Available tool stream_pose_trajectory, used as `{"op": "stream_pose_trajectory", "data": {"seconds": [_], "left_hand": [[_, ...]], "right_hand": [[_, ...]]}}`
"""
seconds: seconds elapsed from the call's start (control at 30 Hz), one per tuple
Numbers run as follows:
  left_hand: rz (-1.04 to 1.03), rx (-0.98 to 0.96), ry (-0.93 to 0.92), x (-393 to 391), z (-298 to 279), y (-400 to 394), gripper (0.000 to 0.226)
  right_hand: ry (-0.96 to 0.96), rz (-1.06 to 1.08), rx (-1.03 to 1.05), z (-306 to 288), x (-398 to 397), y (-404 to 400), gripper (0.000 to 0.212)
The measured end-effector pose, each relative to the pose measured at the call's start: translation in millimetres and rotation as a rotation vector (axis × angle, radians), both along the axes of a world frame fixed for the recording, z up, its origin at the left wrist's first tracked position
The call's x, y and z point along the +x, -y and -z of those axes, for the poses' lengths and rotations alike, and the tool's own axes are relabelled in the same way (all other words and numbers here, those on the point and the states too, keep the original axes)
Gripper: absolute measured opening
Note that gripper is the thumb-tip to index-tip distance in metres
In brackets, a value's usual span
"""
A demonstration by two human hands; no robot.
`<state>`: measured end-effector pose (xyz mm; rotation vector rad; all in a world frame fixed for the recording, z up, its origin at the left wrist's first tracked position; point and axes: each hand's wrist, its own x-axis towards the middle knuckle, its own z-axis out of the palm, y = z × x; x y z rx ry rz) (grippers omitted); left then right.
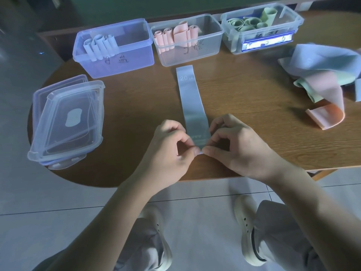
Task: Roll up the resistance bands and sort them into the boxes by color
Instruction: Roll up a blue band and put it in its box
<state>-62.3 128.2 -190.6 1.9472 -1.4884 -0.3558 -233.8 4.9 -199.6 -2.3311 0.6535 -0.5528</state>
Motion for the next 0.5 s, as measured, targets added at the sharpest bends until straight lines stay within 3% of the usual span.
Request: {"op": "stream_pose_trajectory", "data": {"seconds": [0.3,0.5], "left_hand": [[0.115,-0.135,0.063,0,8,3,0.012],[0.204,-0.206,0.136,5,10,-1,0.007]], "right_hand": [[-0.014,0.171,0.019,0,3,2,0.028],[0.010,0.102,0.000,2,3,2,0.017]]}}
